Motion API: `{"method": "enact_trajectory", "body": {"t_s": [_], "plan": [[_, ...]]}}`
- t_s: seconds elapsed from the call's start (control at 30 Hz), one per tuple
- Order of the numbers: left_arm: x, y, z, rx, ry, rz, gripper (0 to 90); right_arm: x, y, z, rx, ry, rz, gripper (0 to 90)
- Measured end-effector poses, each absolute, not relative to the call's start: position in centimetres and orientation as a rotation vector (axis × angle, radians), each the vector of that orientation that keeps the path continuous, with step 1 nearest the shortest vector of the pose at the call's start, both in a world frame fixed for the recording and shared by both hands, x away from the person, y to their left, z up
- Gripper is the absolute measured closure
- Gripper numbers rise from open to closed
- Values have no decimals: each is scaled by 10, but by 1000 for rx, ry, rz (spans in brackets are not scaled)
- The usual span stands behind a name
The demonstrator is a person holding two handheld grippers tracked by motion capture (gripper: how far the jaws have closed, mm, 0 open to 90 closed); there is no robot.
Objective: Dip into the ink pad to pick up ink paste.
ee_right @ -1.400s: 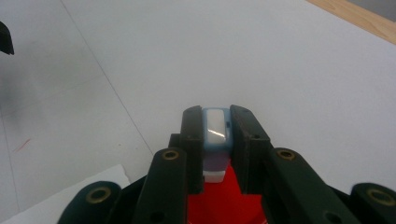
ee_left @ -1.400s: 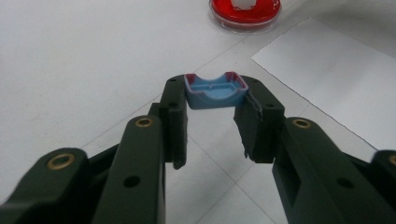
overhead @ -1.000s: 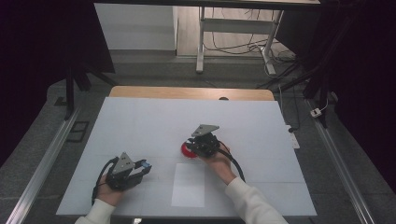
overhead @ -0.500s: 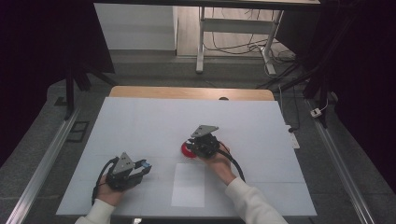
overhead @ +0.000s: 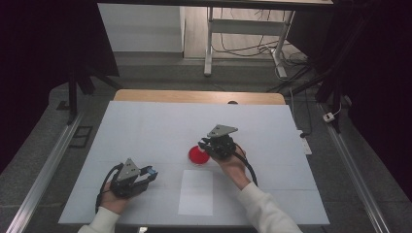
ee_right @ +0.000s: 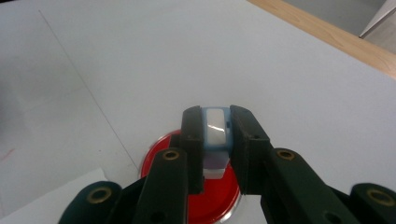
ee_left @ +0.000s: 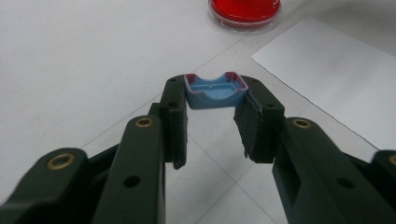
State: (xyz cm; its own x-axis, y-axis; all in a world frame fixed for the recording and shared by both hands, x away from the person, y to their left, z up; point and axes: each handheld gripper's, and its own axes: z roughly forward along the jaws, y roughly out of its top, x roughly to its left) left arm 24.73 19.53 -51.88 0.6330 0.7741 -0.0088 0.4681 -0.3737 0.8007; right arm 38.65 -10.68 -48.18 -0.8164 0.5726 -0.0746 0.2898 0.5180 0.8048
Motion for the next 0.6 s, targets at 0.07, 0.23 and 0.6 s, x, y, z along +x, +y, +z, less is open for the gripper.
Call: {"method": "enact_trajectory", "body": {"t_s": [0.07, 0.23, 0.6], "plan": [[247, 196, -519, 2035, 971, 474, 645, 388, -107, -483, 720, 2432, 1194, 752], [247, 196, -519, 2032, 969, 472, 645, 390, -108, -485, 731, 2435, 1180, 752], [247, 196, -519, 2034, 969, 473, 645, 394, -107, -494, 744, 2471, 1144, 752]]}}
